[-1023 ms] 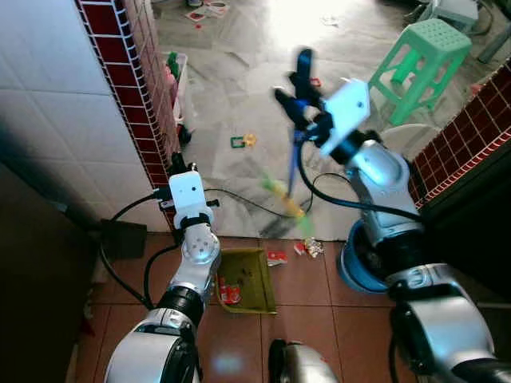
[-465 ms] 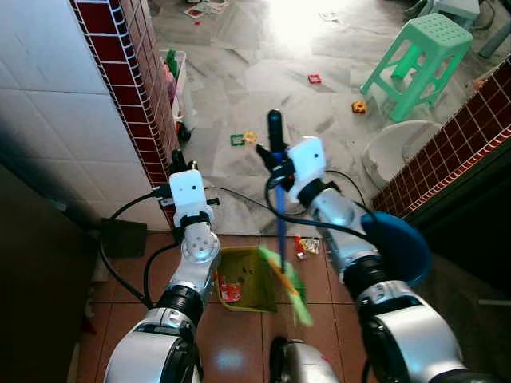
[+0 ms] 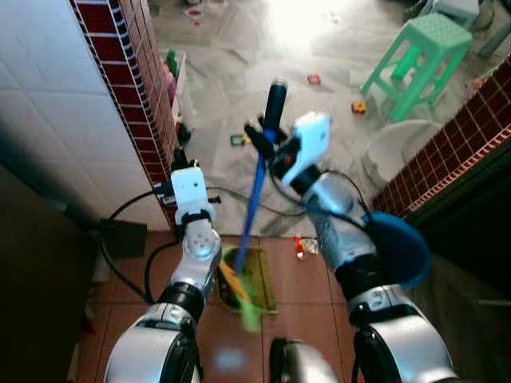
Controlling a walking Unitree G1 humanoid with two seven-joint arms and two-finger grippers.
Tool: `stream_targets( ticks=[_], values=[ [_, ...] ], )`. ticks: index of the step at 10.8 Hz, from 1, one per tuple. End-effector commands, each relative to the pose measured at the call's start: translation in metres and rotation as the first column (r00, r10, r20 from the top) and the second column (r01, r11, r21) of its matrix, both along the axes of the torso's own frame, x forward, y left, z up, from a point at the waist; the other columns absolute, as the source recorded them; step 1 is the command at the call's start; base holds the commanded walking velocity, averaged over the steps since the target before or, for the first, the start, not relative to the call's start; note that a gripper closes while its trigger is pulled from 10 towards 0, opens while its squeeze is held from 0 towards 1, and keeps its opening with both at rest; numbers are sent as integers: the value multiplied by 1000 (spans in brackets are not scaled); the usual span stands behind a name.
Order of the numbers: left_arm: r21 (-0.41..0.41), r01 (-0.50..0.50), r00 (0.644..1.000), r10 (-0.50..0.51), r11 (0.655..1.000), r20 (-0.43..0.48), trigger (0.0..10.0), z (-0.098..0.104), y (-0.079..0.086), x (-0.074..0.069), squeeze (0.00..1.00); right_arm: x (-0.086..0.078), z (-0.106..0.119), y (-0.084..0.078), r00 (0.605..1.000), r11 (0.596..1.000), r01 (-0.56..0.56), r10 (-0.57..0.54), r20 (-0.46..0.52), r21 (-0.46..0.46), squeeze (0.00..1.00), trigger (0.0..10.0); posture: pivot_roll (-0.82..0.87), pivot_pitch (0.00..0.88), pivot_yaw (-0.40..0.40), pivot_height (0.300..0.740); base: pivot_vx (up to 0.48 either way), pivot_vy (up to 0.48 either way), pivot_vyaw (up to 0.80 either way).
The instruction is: Sweep floor
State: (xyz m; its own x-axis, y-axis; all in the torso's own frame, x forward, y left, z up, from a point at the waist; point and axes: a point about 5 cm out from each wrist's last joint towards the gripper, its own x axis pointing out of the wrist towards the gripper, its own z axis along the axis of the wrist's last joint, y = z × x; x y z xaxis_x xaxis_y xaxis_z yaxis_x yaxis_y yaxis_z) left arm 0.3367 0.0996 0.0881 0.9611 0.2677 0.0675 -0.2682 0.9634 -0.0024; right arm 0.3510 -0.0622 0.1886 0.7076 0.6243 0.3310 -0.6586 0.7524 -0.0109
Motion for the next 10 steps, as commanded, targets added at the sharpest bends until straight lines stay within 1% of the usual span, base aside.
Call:
stream_targets(
  ticks=[1,2,3,4,5,6,7,8,9,10],
  values=[
    [-14,7,978,-10,1000,-206,10000,-37,5,-14,0,-2,23,-4,994,1000,-27,29,109,-15,0,10000,-43,162,-49,740,0,0,0],
    [-81,26,970,-44,996,-238,10000,-39,4,-13,0,-2,31,-7,978,993,-12,36,205,-116,0,10000,-43,160,-47,740,0,0,0],
    [-114,50,970,-75,992,-232,10000,-37,3,-10,0,2,47,-18,955,981,9,49,292,-194,0,10000,-47,148,-45,740,0,0,0],
    [-119,82,974,-105,990,-203,10000,-32,3,-7,0,6,56,-27,957,976,26,38,286,-214,0,10000,-47,145,-47,740,0,0,0],
    [-87,151,970,-165,985,-181,10000,-25,4,-1,0,12,59,-33,960,965,93,-22,278,-244,0,10000,-46,142,-57,740,0,0,0],
    [-103,181,972,-194,978,-134,10000,-14,9,5,0,15,55,-43,960,952,164,-94,265,-257,0,10000,-30,126,-43,740,0,0,0],
    [-113,203,970,-215,973,-110,10000,-11,17,6,0,14,40,-50,959,938,222,-161,233,-266,0,10000,-13,112,-21,740,0,0,0],
    [-112,228,967,-238,967,-85,10000,-8,19,5,0,13,24,-57,957,930,268,-226,182,-252,0,10000,-7,96,-7,740,0,0,0],
    [-114,236,969,-242,965,-47,10000,-3,23,4,0,4,-2,-64,948,914,311,-281,147,-260,0,10000,-5,73,15,740,0,0,0],
    [-105,249,968,-251,963,-9,10000,3,25,1,0,-5,-18,-68,939,909,344,-327,107,-237,0,10000,-14,59,20,740,0,0,0]
  ],
)
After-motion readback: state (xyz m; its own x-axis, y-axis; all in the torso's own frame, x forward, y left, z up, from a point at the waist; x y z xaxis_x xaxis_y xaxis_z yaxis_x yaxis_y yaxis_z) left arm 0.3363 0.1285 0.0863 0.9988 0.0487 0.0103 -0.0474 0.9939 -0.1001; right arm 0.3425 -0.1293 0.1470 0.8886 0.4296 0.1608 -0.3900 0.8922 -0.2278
